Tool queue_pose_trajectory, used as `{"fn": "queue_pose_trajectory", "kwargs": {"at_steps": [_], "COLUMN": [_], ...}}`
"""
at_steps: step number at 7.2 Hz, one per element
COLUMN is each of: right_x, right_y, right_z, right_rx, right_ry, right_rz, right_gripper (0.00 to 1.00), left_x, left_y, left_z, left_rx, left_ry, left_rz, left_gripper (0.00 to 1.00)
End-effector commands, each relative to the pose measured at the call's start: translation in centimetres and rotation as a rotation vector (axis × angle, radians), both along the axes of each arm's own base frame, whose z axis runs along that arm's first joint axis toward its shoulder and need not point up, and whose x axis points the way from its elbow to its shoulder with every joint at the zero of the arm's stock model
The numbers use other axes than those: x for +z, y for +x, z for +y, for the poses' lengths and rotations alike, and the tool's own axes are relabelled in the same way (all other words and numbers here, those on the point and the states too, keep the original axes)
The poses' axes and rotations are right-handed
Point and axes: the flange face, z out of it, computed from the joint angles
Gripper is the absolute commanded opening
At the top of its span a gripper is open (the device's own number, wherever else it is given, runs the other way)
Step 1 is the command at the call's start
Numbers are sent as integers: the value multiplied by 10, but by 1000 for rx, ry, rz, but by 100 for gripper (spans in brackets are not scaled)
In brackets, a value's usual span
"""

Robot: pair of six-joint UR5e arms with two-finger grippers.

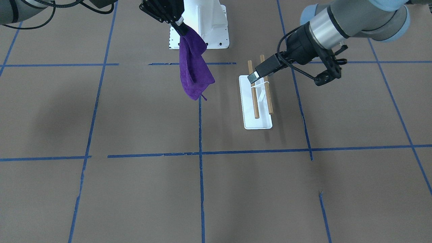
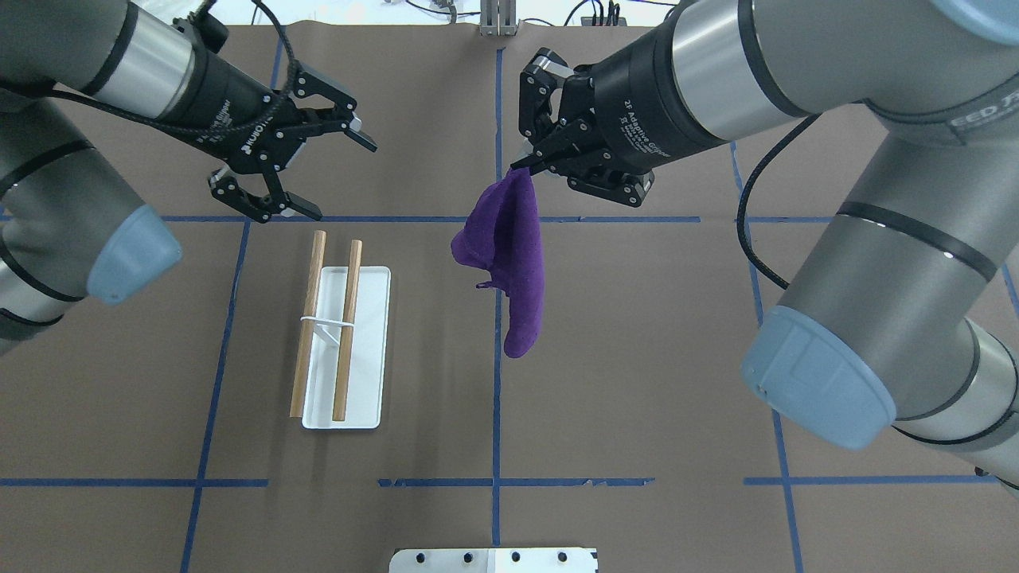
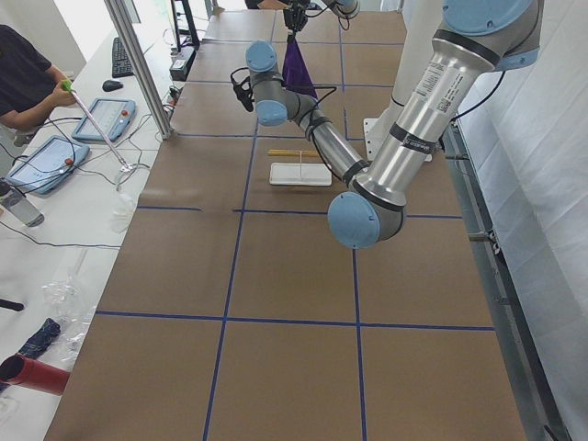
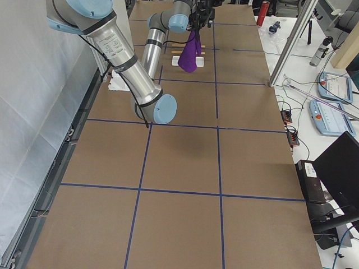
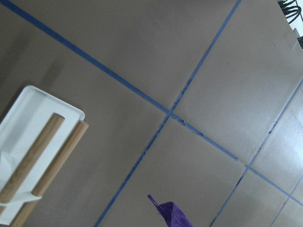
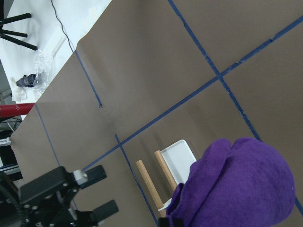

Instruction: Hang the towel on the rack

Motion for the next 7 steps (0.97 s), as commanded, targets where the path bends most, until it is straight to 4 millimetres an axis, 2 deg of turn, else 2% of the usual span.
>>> {"fn": "queue_pose_trajectory", "kwargs": {"at_steps": [1, 4, 7], "right_x": [-12, -18, -24], "right_y": [-7, -8, -4], "right_z": [-5, -1, 5], "right_rx": [31, 28, 25], "right_ry": [34, 49, 56], "right_rz": [-20, -28, -45], "right_gripper": [0, 0, 0], "left_x": [-27, -44, -47], "left_y": [49, 72, 75], "left_z": [27, 37, 34], "left_rx": [11, 29, 29], "left_ry": [-89, -135, -134], "left_rz": [19, 31, 32], "left_gripper": [96, 92, 86]}}
